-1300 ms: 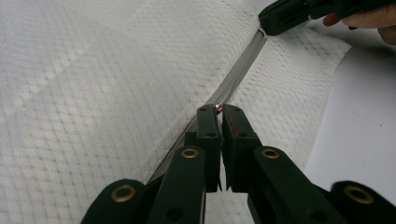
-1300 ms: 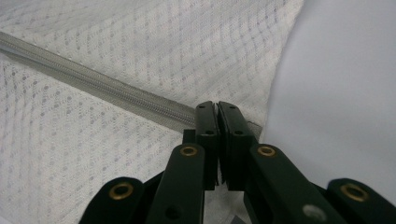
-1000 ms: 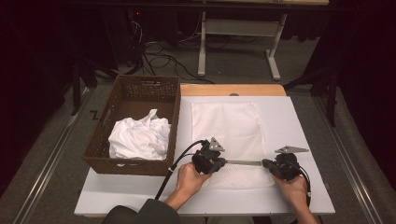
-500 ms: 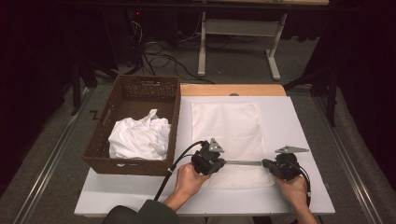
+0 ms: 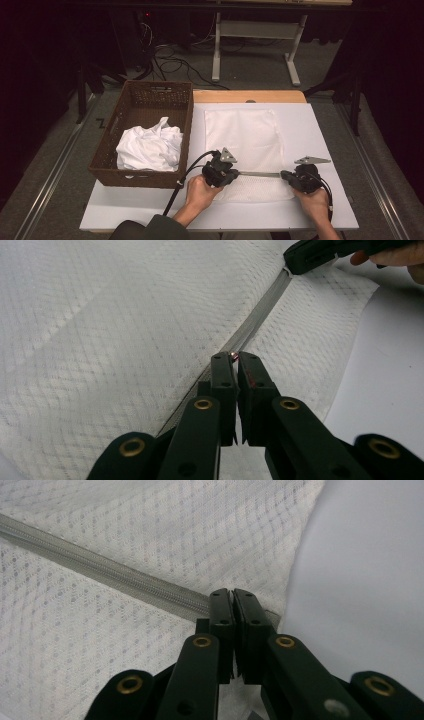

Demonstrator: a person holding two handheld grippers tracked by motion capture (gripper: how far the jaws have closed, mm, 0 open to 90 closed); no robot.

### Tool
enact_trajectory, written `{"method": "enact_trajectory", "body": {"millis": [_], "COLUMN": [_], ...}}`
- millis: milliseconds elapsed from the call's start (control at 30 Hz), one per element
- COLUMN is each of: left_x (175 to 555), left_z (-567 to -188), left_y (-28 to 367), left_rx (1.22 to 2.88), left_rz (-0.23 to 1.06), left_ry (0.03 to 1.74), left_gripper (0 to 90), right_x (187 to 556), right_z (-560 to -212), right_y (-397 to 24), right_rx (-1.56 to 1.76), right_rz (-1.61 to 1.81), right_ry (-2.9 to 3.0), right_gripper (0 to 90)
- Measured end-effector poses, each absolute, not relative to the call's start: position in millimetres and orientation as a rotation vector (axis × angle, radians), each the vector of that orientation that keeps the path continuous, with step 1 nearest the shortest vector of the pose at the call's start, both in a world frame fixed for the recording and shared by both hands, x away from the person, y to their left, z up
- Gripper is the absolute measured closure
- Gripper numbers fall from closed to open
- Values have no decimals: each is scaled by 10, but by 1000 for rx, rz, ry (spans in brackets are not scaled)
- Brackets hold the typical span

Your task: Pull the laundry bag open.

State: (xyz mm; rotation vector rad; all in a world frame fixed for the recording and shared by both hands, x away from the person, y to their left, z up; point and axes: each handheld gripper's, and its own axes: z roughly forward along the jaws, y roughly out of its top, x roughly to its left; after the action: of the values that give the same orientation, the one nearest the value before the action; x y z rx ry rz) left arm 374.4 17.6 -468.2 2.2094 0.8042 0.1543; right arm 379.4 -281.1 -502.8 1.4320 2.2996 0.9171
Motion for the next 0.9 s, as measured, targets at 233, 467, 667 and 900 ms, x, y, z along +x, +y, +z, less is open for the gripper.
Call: {"method": "enact_trajectory", "body": {"millis": [233, 467, 667, 900], "left_x": [3748, 3743, 3739, 3727], "left_z": [-4683, -4674, -4671, -4659], "left_y": [179, 191, 202, 240], "left_rx": [2208, 2209, 2208, 2208], "left_rz": [152, 155, 160, 169], "left_ry": [804, 801, 801, 805], "left_gripper": [861, 861, 861, 860], "right_x": [3794, 3794, 3794, 3794], "right_z": [-5028, -5029, -5029, -5028], "right_y": [-2813, -2814, -2814, -2812], "right_rx": [1436, 1436, 1437, 1435], "right_rz": [921, 922, 922, 920], "right_ry": [2298, 2298, 2297, 2298], "right_gripper": [880, 880, 880, 880]}}
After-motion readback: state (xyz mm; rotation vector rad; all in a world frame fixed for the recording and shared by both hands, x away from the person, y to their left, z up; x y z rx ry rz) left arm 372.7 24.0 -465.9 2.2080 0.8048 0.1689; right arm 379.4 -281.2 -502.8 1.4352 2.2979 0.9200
